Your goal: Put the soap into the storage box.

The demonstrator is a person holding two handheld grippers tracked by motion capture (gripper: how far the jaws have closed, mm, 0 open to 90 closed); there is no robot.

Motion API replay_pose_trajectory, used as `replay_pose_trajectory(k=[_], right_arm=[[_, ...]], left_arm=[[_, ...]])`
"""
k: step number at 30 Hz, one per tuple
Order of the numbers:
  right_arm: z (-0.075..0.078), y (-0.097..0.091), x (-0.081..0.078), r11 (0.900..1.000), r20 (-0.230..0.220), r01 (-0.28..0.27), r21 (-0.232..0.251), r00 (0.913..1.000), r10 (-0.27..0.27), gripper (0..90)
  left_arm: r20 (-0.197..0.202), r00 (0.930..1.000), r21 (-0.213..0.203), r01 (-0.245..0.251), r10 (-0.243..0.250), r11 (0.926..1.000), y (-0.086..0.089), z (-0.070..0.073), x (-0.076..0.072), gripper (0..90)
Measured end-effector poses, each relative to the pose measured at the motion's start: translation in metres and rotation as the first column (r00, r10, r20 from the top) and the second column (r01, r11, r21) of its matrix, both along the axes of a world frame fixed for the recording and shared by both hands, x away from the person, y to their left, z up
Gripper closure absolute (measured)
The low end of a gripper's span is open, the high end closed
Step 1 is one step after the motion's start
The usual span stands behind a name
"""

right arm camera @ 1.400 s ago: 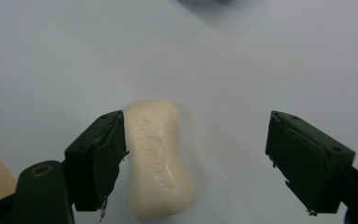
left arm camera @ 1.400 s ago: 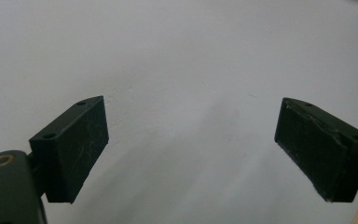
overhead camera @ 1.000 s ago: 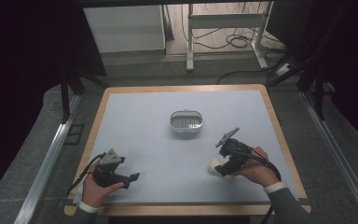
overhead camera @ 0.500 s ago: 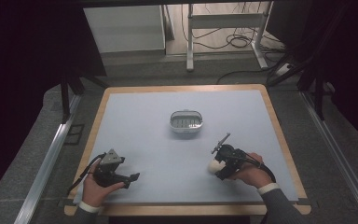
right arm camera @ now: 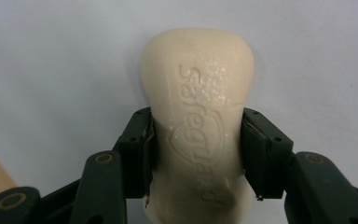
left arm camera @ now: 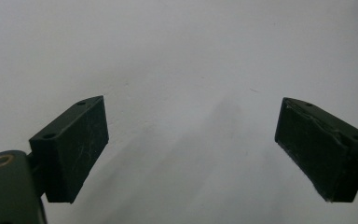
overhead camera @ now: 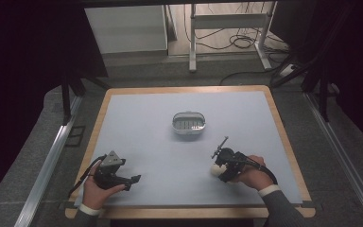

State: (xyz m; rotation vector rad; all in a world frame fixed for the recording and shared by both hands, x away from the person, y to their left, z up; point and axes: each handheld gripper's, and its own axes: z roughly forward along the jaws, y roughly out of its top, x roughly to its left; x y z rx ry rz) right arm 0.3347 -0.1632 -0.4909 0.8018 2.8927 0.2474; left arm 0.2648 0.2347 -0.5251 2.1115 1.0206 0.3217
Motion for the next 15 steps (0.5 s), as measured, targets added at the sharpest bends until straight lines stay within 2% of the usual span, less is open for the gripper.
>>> replay_pose_trajectory(k=[2, 5, 10, 15], right_arm=[[0.003, 0.0, -0.001, 0.9997, 0.012, -0.021, 0.009, 0.9997, 0.021, 49.0], [0.01, -0.002, -0.001, 0.9994, 0.021, -0.023, 0.025, 0.9995, 0.023, 49.0], [0.021, -0.01, 0.005, 0.9983, 0.036, 0.007, 0.059, 0.9993, -0.009, 49.1], [0.029, -0.014, 0.008, 0.9963, 0.051, 0.013, 0.085, 0.9986, -0.018, 49.1]], left_arm=[[0.001, 1.0, -0.001, -0.002, 0.002, 1.0, 0.001, 0.0, 0.0, 10.1], [0.0, 1.0, 0.007, -0.005, 0.005, 1.0, 0.002, -0.001, 0.001, 10.0], [0.003, 1.0, 0.002, -0.008, 0.008, 1.0, 0.003, 0.001, 0.0, 10.0], [0.005, 0.9999, 0.002, -0.009, 0.009, 1.0, 0.004, 0.001, 0.0, 10.0]])
